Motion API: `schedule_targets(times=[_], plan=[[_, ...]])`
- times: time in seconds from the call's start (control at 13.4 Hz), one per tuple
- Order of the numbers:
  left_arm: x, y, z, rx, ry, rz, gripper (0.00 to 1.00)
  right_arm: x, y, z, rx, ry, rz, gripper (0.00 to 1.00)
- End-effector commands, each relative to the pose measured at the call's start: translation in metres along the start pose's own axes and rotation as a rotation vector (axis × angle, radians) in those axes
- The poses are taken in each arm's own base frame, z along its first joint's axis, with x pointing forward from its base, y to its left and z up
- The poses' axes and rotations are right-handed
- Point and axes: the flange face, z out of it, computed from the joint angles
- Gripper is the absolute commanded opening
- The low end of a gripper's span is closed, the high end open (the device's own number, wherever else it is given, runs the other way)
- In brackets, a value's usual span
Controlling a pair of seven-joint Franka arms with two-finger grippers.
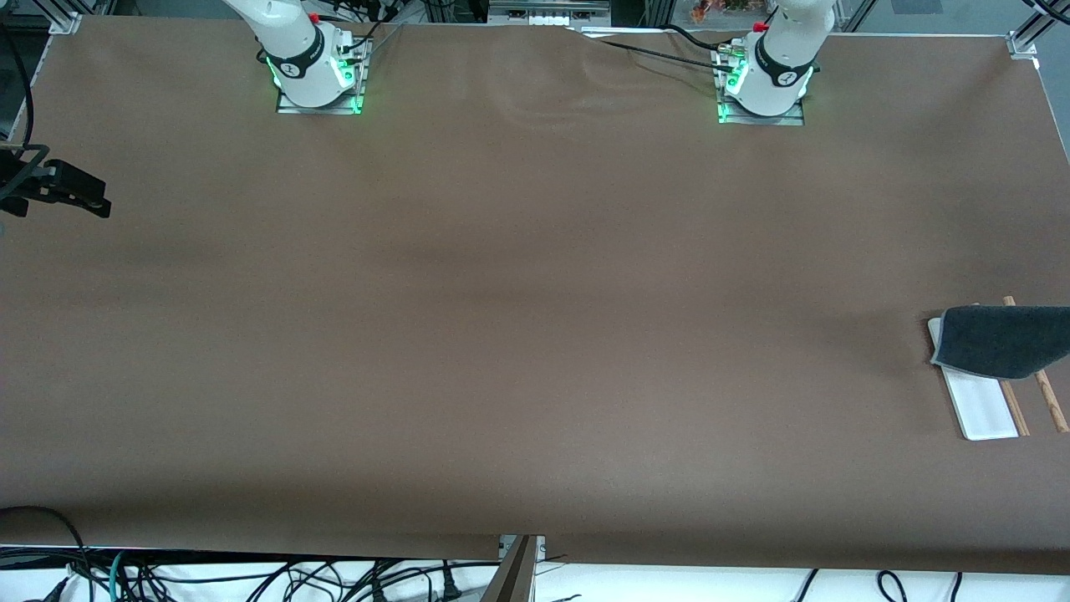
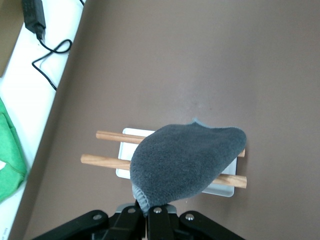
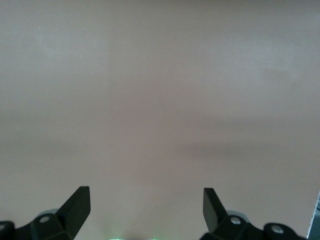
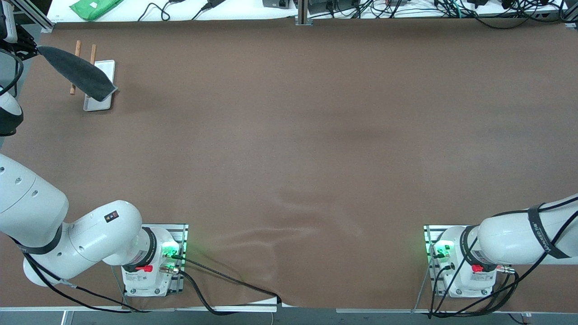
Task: Pass towel and hang on rack
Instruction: 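Drape the towel over the wooden dowels with the left gripper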
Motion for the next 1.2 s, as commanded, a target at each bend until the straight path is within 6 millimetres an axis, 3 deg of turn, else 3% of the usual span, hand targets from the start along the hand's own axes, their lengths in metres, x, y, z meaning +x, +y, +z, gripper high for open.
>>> schedule_targets(times=[0.0,0.22,0.6,0.82,0.9,0.97,1.12], plan=[[-0.013,-0.007,-0.008,0.007,-0.015,0.031,0.0,-0.005,-0.003,0.005,-0.013,-0.022,-0.008,1.0],[-0.036,0.002,-0.011,0.006,-0.032,0.051,0.0,0.002,-0.006,0.006,-0.009,-0.014,-0.014,1.0],[-0.07,0.002,0.012,-0.004,-0.048,0.041,0.0,0.004,-0.006,0.007,-0.01,-0.014,-0.015,1.0],[-0.076,-0.003,0.017,-0.001,-0.055,0.071,0.0,0.004,-0.006,0.007,-0.009,-0.015,-0.015,1.0],[-0.077,-0.007,0.016,0.004,-0.059,0.09,0.14,0.004,-0.008,0.007,-0.009,-0.015,-0.018,1.0],[-0.079,-0.007,0.022,0.002,-0.054,0.109,0.97,0.004,-0.008,0.007,-0.009,-0.015,-0.019,1.0],[-0.085,-0.004,0.023,0.002,-0.049,0.107,1.0,0.004,-0.008,0.007,-0.009,-0.015,-0.02,1.0]])
